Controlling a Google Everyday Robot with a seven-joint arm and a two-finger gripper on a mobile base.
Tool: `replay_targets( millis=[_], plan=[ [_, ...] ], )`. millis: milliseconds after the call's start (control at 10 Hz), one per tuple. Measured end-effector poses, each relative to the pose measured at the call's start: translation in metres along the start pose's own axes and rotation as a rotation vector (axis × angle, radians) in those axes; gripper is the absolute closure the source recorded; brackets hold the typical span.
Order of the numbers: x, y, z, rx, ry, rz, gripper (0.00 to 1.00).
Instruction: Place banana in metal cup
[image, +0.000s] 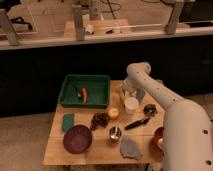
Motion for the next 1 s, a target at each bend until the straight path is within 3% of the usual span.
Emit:
replay_targets(
  millis=[1000],
  plan=[
    [0.0023,0.0013,0.0017,-0.019,0.010,-0.022,0.20]
  ],
)
